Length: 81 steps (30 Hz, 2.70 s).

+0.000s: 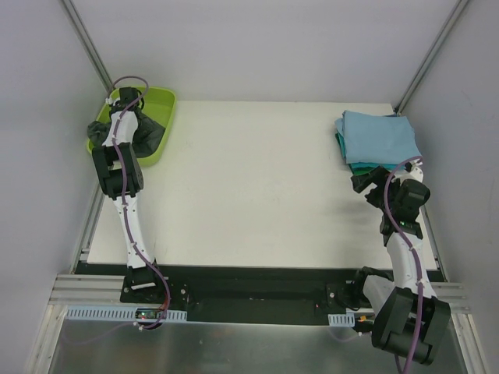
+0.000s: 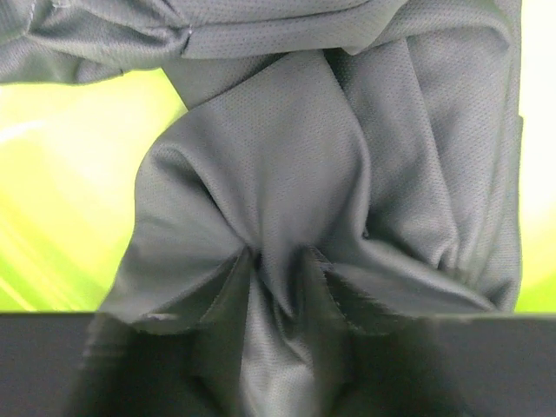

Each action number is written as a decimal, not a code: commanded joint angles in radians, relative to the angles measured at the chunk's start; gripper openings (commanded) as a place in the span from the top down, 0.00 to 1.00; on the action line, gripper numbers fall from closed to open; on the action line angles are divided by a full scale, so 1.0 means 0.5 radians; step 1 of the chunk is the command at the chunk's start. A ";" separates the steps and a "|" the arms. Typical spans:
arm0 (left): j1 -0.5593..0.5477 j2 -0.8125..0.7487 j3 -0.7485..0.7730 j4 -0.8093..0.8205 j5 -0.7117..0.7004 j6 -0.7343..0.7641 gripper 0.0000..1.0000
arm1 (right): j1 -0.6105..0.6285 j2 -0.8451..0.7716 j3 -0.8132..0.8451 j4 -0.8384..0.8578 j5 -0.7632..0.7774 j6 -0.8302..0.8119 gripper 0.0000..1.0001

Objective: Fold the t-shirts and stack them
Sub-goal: Grab crumpled tshirt from bin with the left arm, then move the tshirt to the center of the board

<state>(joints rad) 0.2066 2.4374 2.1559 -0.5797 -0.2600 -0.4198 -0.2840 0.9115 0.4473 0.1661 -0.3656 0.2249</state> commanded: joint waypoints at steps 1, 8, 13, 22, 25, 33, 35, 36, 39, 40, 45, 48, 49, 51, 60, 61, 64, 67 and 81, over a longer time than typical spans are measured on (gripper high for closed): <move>0.013 0.003 0.063 -0.092 0.032 0.042 0.96 | 0.016 -0.062 0.066 0.014 0.053 -0.045 0.04; 0.007 -0.076 0.091 -0.105 0.170 0.106 1.00 | 0.016 -0.111 0.053 0.014 0.081 -0.069 0.04; 0.010 -0.343 0.076 -0.047 0.345 0.140 1.00 | 0.016 -0.123 0.050 0.014 0.078 -0.069 0.04; -0.002 -1.122 -0.360 0.340 0.842 0.088 1.00 | 0.016 -0.148 0.041 0.024 0.075 -0.072 0.04; -0.026 -1.373 -0.412 0.435 0.980 0.079 1.00 | 0.016 -0.151 0.035 0.039 0.063 -0.066 0.04; -0.293 -1.926 -0.299 0.723 1.449 0.079 1.00 | 0.016 -0.169 0.023 0.070 0.032 -0.045 0.04; -0.400 -1.969 -0.198 0.736 1.514 0.048 1.00 | 0.016 -0.185 0.014 0.082 0.032 -0.042 0.04; -0.407 -1.979 -0.146 0.736 1.544 0.024 1.00 | 0.016 -0.191 0.011 0.085 0.032 -0.039 0.04; -0.514 -1.976 -0.084 0.751 1.627 -0.084 1.00 | 0.016 -0.197 0.007 0.094 0.023 -0.036 0.04; -0.545 -1.973 -0.087 0.754 1.643 -0.099 1.00 | 0.016 -0.197 0.001 0.094 0.017 -0.036 0.04; -0.735 -1.896 -0.329 0.757 1.664 -0.099 1.00 | 0.016 -0.191 0.007 0.103 -0.011 -0.029 0.04; -0.855 -1.859 -0.644 0.757 1.631 -0.081 1.00 | 0.016 -0.173 0.014 0.113 -0.045 -0.029 0.04; -0.885 -1.853 -0.794 0.757 1.588 -0.066 1.00 | 0.016 -0.166 0.020 0.110 -0.063 -0.032 0.04; -0.941 -1.835 -1.080 0.760 1.310 -0.044 1.00 | 0.016 -0.148 0.026 0.106 -0.097 -0.042 0.04; -0.953 -1.849 -1.467 0.509 0.606 -0.004 0.01 | 0.196 -0.062 0.127 -0.068 -0.005 -0.204 0.04; -0.953 -1.908 -1.535 0.509 0.609 -0.013 0.01 | 0.242 -0.053 0.154 -0.126 0.068 -0.247 0.04; -0.971 -2.116 -1.844 0.509 0.646 -0.099 0.01 | 0.365 -0.038 0.204 -0.231 0.280 -0.315 0.04; -1.112 -2.313 -2.163 0.509 0.597 -0.167 0.01 | 0.396 -0.019 0.219 -0.249 0.329 -0.315 0.04; -2.388 -2.507 -2.830 0.423 0.762 -0.415 0.02 | 0.408 0.125 0.299 -0.323 0.274 -0.302 0.04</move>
<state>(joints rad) -0.8864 1.1324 0.7422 -0.3573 0.0971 -0.5503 -0.0879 0.9607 0.5430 0.0105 -0.2241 0.0875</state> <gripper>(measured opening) 0.990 0.963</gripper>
